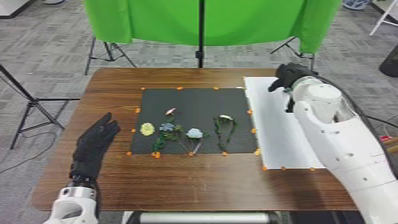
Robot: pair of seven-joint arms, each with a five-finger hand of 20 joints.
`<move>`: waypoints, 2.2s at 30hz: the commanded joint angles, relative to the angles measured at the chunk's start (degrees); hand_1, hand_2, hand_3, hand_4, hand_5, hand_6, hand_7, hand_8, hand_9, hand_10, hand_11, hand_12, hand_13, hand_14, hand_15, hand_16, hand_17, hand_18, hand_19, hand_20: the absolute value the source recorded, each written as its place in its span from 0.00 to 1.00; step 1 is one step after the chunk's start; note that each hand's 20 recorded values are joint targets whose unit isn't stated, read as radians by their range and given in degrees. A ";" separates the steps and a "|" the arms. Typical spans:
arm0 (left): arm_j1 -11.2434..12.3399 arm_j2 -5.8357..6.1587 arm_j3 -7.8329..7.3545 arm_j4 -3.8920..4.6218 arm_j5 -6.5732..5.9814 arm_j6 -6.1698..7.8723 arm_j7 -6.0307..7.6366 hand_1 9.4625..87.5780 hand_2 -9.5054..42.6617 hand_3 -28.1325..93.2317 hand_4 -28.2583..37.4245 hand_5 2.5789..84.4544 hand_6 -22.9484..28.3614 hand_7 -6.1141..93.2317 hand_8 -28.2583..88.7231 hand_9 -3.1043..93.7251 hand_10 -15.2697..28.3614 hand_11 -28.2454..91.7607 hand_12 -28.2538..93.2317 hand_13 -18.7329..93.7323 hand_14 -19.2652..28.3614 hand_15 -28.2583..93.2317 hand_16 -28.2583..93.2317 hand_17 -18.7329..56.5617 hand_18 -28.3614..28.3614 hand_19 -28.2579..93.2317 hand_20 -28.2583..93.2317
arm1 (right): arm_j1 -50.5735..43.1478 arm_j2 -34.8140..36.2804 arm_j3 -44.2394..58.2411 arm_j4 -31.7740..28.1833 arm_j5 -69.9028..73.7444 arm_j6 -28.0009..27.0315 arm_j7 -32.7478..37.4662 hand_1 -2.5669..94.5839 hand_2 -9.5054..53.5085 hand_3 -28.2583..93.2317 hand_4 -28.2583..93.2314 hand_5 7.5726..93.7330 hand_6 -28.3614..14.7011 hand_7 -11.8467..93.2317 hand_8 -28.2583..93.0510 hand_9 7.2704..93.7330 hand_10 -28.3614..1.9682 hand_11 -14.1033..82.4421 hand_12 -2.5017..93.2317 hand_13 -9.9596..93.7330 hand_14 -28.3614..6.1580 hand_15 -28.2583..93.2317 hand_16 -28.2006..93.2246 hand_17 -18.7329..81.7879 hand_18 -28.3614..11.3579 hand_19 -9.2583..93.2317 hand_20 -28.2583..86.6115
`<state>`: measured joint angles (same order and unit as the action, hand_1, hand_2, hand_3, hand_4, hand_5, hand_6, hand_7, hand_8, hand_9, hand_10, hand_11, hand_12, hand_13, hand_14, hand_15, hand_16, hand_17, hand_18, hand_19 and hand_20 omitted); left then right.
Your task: Arrange flowers
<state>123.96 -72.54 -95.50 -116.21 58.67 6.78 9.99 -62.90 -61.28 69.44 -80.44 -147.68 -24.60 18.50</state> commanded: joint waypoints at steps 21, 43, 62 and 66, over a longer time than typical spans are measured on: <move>0.81 -0.89 0.11 0.34 0.34 -0.65 0.19 0.23 0.03 0.76 0.16 0.44 0.50 0.14 0.19 0.44 0.58 0.32 0.35 0.45 0.69 0.31 0.27 0.33 0.74 0.25 0.39 | -8.31 1.59 0.30 2.70 6.09 28.45 0.06 0.70 0.00 0.68 0.09 0.80 0.67 0.34 0.27 0.96 0.59 0.20 0.37 0.96 0.75 0.76 0.49 0.85 0.43 1.00 0.75; 0.13 -0.72 0.35 0.85 0.25 -2.88 0.37 0.22 0.02 0.77 0.16 0.44 0.50 0.14 0.19 0.44 0.58 0.32 0.35 0.45 0.69 0.31 0.27 0.33 0.74 0.25 0.39 | -20.94 9.64 -10.73 -25.41 19.78 16.39 -4.20 0.68 0.00 0.68 0.10 0.80 0.67 0.34 0.28 0.95 0.57 0.20 0.38 0.95 0.76 0.77 0.50 0.85 0.44 1.00 0.77; 0.38 -0.43 0.36 0.61 0.45 -2.56 -0.94 0.21 0.03 0.77 0.15 0.44 0.50 0.13 0.19 0.44 0.58 0.31 0.35 0.45 0.70 0.31 0.27 0.32 0.74 0.24 0.39 | -25.68 9.02 -5.31 -28.06 27.72 23.93 -2.26 0.67 0.00 0.69 0.10 0.79 0.68 0.35 0.28 0.95 0.56 0.20 0.39 0.95 0.75 0.78 0.50 0.85 0.43 1.00 0.77; 0.46 -0.33 0.34 0.56 0.50 -2.69 -1.01 0.21 0.03 0.77 0.15 0.44 0.50 0.13 0.19 0.44 0.58 0.31 0.35 0.45 0.70 0.31 0.27 0.32 0.74 0.24 0.39 | -25.40 8.79 -5.71 -26.30 21.48 25.55 -3.34 0.67 0.00 0.69 0.10 0.80 0.68 0.35 0.28 0.95 0.56 0.21 0.39 0.95 0.75 0.78 0.50 0.85 0.43 1.00 0.78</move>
<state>123.83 -72.92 -95.36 -115.94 58.85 4.84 9.80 -88.12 -52.09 63.54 -107.71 -118.86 -2.14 15.74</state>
